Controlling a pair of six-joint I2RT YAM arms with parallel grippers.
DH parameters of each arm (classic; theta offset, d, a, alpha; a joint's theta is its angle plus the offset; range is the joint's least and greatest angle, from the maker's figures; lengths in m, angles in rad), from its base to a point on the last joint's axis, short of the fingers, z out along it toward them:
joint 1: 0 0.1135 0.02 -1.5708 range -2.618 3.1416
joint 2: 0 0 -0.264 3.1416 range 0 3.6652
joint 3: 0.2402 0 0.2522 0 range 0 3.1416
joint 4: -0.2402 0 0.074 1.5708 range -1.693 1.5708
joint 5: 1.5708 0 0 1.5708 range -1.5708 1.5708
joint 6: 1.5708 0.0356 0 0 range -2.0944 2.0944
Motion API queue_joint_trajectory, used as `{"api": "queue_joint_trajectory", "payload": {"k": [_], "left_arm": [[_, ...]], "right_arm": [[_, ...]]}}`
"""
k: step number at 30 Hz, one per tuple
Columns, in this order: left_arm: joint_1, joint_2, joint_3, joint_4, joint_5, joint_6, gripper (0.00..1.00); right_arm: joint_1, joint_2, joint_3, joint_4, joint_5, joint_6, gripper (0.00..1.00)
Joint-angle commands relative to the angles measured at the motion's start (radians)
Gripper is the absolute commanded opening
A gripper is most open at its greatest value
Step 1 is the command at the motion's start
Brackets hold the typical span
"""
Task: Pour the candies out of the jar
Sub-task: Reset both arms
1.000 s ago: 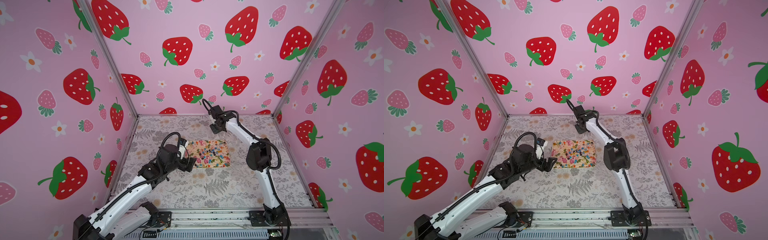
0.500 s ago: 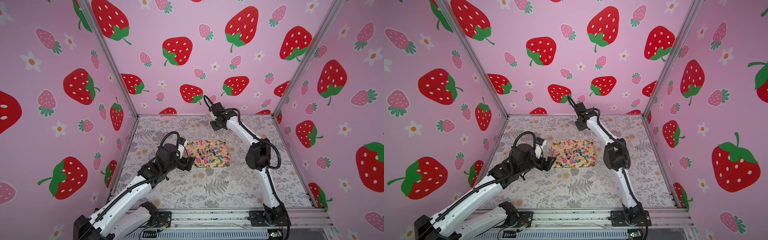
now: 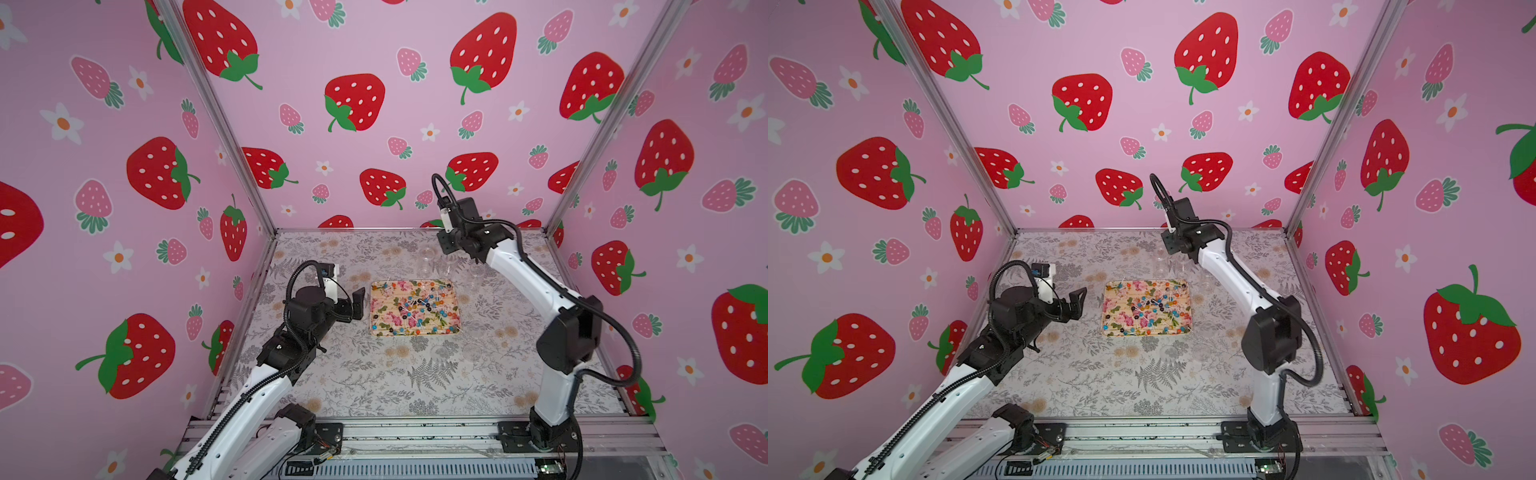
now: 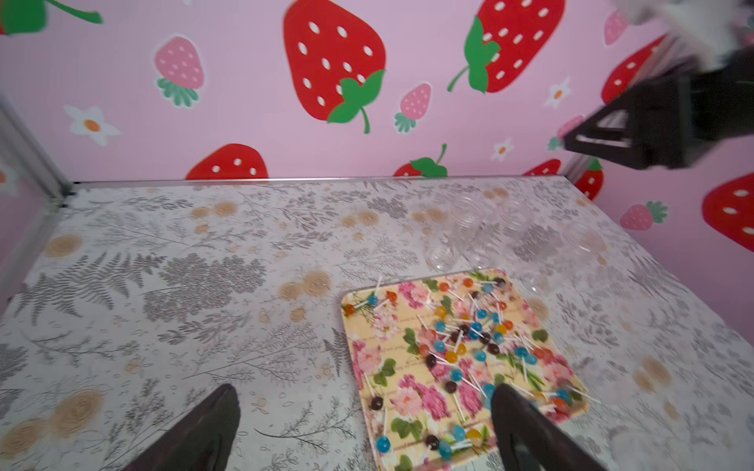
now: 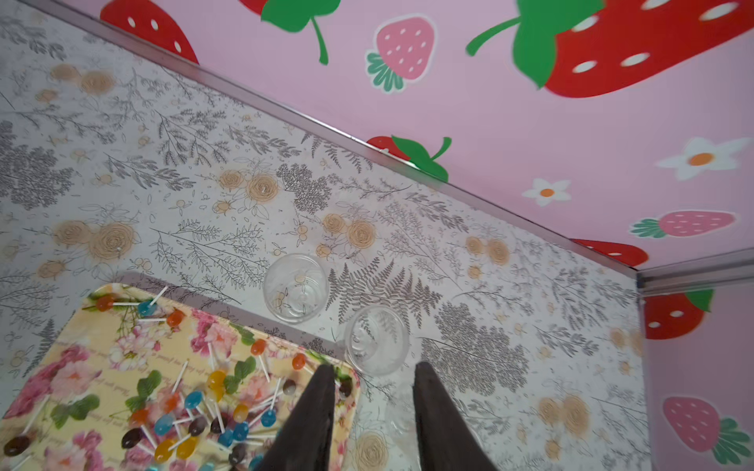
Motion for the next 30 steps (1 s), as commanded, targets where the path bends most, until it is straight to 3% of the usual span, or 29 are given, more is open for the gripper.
{"api": "queue_joint_trajectory", "payload": {"k": [1,7,10,13,19,22,27,30], "left_arm": [[0.036,-0.003,-0.026,0.061,-0.224,-0.016,1.0],[0.172,-0.016,-0.129,0.17,-0.433,-0.038,0.99],[0.251,-0.016,-0.199,0.222,-0.441,-0.107,0.99],[0.29,0.008,-0.25,0.259,-0.43,-0.111,0.99],[0.3,0.086,-0.365,0.47,-0.43,-0.093,0.99],[0.316,0.196,-0.345,0.487,-0.411,-0.082,0.99],[0.322,0.389,-0.294,0.553,-0.329,-0.001,0.99],[0.33,0.493,-0.324,0.744,-0.287,0.008,0.99]], "right_arm": [[-0.035,-0.185,-0.183,0.233,0.048,-0.022,0.37],[-0.094,-0.561,-0.607,0.434,0.199,-0.012,0.41],[-0.123,-0.742,-0.851,0.533,0.237,0.019,0.53],[-0.144,-0.894,-1.02,0.546,0.315,0.039,0.71],[-0.184,-1.122,-1.237,0.561,0.452,-0.008,0.88],[-0.246,-1.12,-1.365,0.661,0.437,0.011,1.0],[-0.3,-0.902,-1.432,0.741,0.34,0.051,0.99],[-0.321,-0.711,-1.531,1.071,0.316,0.025,0.99]]}}
